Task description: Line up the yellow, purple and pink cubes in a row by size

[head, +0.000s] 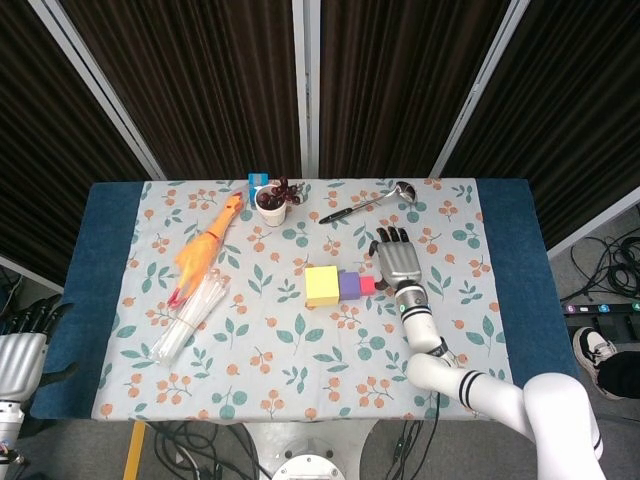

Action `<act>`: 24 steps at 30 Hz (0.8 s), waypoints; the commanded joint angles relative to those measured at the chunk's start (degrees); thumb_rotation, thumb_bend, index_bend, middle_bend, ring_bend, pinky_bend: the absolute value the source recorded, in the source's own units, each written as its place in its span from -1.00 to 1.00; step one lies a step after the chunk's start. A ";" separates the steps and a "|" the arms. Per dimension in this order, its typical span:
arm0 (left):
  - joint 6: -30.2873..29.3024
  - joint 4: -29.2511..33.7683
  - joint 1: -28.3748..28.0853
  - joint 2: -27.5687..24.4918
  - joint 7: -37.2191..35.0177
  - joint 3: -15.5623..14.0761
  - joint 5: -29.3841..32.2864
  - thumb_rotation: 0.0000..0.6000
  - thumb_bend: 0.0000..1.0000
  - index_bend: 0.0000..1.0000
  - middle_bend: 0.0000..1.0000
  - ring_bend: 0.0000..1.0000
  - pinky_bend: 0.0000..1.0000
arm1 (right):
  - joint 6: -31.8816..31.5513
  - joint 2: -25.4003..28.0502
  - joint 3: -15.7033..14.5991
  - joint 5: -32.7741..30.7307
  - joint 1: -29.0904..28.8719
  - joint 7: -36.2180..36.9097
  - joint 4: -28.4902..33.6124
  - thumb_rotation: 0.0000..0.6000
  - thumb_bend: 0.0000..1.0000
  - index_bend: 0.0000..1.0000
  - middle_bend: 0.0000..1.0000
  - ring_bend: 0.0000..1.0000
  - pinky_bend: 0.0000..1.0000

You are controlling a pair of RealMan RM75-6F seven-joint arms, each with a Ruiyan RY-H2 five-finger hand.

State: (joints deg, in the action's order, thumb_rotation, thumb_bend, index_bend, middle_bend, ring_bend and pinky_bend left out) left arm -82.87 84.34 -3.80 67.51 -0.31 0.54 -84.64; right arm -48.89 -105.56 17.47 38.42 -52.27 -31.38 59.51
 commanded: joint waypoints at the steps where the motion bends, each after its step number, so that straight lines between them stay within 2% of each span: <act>1: -0.01 -0.11 0.06 0.03 -0.13 -0.03 0.02 1.00 -1.00 -0.57 -0.61 -0.77 -0.66 | -0.15 -0.31 0.10 0.32 -0.10 0.25 -0.14 1.00 -0.99 -0.26 -0.85 -1.00 -1.00; 10: -0.13 -0.42 0.20 0.12 -0.40 -0.04 0.02 1.00 -1.00 -0.57 -0.61 -0.77 -0.66 | -0.36 -0.91 0.07 0.48 -0.46 -0.42 -0.13 1.00 -0.99 -0.26 -0.85 -1.00 -1.00; 14: 0.09 -0.60 0.03 0.27 -0.41 0.01 -0.01 1.00 -1.00 -0.57 -0.61 -0.77 -0.66 | -2.40 0.68 -0.56 1.40 0.94 -0.52 2.23 1.00 -0.99 -0.26 -0.85 -1.00 -1.00; 19: -0.02 -0.71 -0.47 0.60 -0.50 0.34 -0.57 1.00 -1.00 -0.57 -0.61 -0.77 -0.66 | -7.36 7.10 -1.92 4.66 5.41 1.23 11.42 1.00 -0.97 -0.26 -0.85 -1.00 -1.00; 24: 0.12 -0.57 -0.98 0.94 -0.19 0.65 -0.79 1.00 -1.00 -0.57 -0.61 -0.77 -0.66 | -14.34 18.59 -5.71 13.21 13.08 6.18 24.69 1.00 -0.70 -0.26 -0.78 -1.00 -1.00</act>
State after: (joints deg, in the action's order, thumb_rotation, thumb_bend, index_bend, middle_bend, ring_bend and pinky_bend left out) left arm -82.83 83.72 -4.71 68.38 -0.66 1.12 -85.49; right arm -58.14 -94.62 14.66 45.55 -44.75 -28.95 76.04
